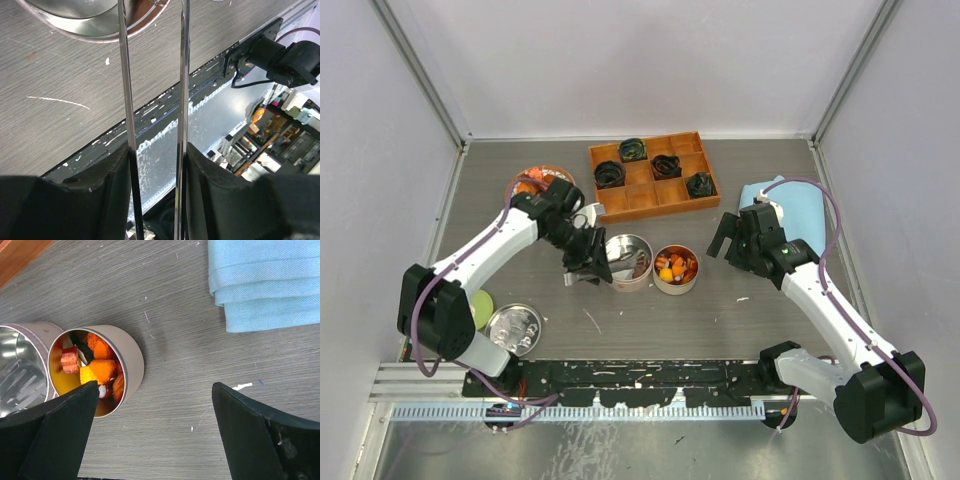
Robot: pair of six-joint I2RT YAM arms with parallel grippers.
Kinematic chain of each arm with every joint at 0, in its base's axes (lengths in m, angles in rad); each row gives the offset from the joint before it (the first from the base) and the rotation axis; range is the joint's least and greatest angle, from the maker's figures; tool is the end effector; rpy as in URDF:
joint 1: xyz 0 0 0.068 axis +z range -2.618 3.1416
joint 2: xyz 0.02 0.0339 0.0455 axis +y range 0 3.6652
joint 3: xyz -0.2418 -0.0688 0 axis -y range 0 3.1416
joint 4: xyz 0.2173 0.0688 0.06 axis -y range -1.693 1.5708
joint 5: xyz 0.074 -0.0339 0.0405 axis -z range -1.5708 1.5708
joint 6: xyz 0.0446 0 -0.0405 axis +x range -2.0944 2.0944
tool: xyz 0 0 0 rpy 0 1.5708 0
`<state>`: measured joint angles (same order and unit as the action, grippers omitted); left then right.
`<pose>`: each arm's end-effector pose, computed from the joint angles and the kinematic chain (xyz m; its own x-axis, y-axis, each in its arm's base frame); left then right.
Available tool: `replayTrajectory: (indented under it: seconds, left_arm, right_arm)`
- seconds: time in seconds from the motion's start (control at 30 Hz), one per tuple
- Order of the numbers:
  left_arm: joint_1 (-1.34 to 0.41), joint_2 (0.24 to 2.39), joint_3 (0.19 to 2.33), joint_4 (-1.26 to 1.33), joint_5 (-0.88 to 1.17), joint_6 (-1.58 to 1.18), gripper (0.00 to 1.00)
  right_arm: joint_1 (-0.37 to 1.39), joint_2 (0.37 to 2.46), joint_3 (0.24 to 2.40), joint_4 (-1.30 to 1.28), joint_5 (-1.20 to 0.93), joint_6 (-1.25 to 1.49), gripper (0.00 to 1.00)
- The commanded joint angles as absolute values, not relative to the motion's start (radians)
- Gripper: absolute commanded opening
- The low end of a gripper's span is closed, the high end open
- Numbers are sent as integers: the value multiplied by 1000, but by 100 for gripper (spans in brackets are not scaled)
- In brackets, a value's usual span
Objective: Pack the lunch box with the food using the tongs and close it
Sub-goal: Place the fake food in the packing box, then pick up the fake food from the plate.
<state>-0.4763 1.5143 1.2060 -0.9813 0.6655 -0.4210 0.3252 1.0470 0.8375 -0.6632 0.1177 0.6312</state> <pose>0.2201 -0.1445 0.2413 -0.9889 0.1484 -0.0108 0.1192 0.7463 -0.6548 0.1913 0.0590 0.2458 -0.7311 0.3719 -0.5720 0.2300 0.9236 0.3067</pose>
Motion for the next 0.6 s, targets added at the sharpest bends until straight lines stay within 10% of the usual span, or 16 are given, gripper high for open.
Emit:
replayTrajectory:
  seconds: [0.0,0.57]
  left_arm:
    - [-477,1469,1295,-1067,612,-381,42]
    - [-307,1417,1510,-1135,427,-394,38]
  right_arm:
    - [321,1032,847,-636,133,627,100]
    - [321,1027,847,-637,137,625,100]
